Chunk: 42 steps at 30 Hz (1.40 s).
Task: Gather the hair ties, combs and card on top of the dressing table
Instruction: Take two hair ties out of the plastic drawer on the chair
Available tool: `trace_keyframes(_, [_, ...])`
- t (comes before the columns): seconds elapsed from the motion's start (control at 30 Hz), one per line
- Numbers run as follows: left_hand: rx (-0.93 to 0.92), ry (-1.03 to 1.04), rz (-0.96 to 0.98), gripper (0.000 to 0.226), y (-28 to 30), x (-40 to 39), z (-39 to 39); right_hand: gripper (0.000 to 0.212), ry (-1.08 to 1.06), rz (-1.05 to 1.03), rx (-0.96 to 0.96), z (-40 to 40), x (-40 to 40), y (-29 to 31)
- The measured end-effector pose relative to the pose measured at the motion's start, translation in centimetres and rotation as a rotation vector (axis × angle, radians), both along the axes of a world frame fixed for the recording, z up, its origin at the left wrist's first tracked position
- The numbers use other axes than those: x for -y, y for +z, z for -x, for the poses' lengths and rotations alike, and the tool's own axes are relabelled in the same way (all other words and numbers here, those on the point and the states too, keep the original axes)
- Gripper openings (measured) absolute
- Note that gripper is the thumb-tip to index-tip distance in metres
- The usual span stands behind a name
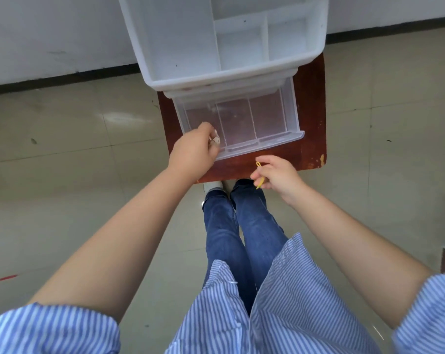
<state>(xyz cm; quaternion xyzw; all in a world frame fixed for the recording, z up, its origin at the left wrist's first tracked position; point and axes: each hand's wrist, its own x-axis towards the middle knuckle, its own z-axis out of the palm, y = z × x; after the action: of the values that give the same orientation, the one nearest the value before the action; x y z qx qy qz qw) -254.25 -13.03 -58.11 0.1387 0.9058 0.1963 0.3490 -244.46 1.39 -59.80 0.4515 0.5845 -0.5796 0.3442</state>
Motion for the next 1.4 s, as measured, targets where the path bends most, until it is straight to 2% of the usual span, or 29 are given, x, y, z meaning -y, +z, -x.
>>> trace_keyframes(0.07, [0.022,0.030,-0.042,0.025,1.1,0.7,-0.2,0.025,-0.190,0.016,0.013,1.5,0.9,-0.1])
trace_keyframes(0.13, [0.003,0.087,-0.041,0.028,2.3,1.6,-0.2,0.033,-0.290,-0.031,0.044,3.2,1.5,-0.6])
trace_keyframes(0.2, [-0.030,0.119,-0.021,0.026,3.6,2.6,-0.1,0.040,-0.302,-0.094,0.095,4.4,1.9,-0.9])
trace_keyframes(0.3, [-0.055,0.009,0.011,0.020,5.2,4.0,-0.4,0.042,-0.310,-0.113,0.158,5.1,1.9,-1.0])
trace_keyframes(0.4, [-0.076,0.012,0.035,0.020,6.2,4.9,-0.3,0.025,-0.212,-0.141,0.093,5.7,2.5,-0.4])
trace_keyframes(0.47, [-0.099,0.056,0.057,0.020,6.4,4.9,-0.1,0.033,-0.208,-0.099,0.046,6.6,3.3,0.2])
trace_keyframes(0.53, [-0.098,0.060,0.088,0.022,6.4,4.6,0.0,0.034,-0.099,-0.119,-0.027,8.1,3.5,0.2])
trace_keyframes(0.63, [-0.117,0.004,0.148,0.022,5.9,3.7,0.2,0.031,0.216,-0.287,-0.171,11.3,2.5,0.2])
trace_keyframes(0.77, [-0.171,-0.020,0.197,0.022,5.4,2.4,0.8,0.027,0.609,-0.550,-0.260,12.2,0.7,1.3])
trace_keyframes(0.87, [-0.171,-0.068,0.213,0.022,5.7,1.3,1.0,0.027,0.769,-0.653,-0.333,10.7,0.2,2.4])
trace_keyframes(1.0, [-0.204,-0.146,0.172,0.024,7.4,-0.7,1.5,0.029,0.854,-0.772,-0.492,8.1,-1.2,5.6])
trace_keyframes(1.2, [-0.299,-0.478,0.026,0.021,13.7,-8.4,2.0,0.025,0.691,-1.082,-0.597,3.3,-6.3,14.6])
trace_keyframes(1.4, [-0.487,-0.872,-0.135,0.022,23.1,-18.1,-0.2,0.026,0.306,-1.354,-0.453,-4.3,-11.0,24.6])
